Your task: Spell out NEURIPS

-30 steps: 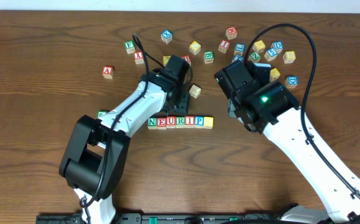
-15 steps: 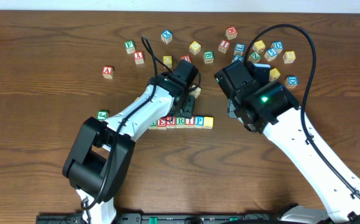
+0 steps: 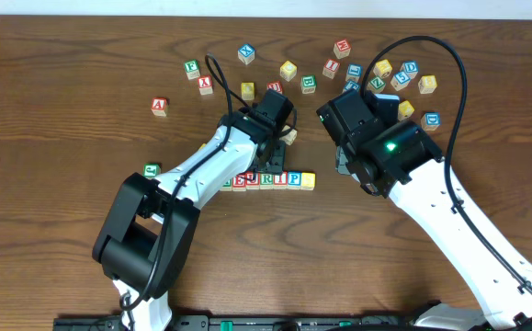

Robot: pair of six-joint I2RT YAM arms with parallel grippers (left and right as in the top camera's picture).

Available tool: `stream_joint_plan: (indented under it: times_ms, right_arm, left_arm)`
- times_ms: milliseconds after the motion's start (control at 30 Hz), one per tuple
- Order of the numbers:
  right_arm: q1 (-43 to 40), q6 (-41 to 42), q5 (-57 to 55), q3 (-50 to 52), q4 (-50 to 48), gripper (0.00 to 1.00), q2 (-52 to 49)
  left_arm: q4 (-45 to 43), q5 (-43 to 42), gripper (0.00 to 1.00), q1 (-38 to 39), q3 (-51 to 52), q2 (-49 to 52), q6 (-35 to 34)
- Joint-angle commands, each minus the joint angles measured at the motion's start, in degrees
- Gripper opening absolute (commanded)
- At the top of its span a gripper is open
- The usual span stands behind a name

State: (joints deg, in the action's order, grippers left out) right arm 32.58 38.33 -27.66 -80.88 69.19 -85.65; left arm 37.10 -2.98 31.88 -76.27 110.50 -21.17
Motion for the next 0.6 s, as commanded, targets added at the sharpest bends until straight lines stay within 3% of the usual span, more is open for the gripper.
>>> stream_joint_plan:
  times_ms: [0, 567]
  right_arm:
    - [-0.2, -0.3, -0.4, -1.0, 0.1, 0.74, 0.6]
    - [-0.2, -0.3, -0.5, -1.0, 0.3, 0.74, 0.6]
  left_arm:
    - [0.3, 0.9, 0.56, 0.3, 1.5, 0.2, -2.4]
    - [0.4, 0.9, 0.56, 0.4, 2.2, 0.4, -3.6]
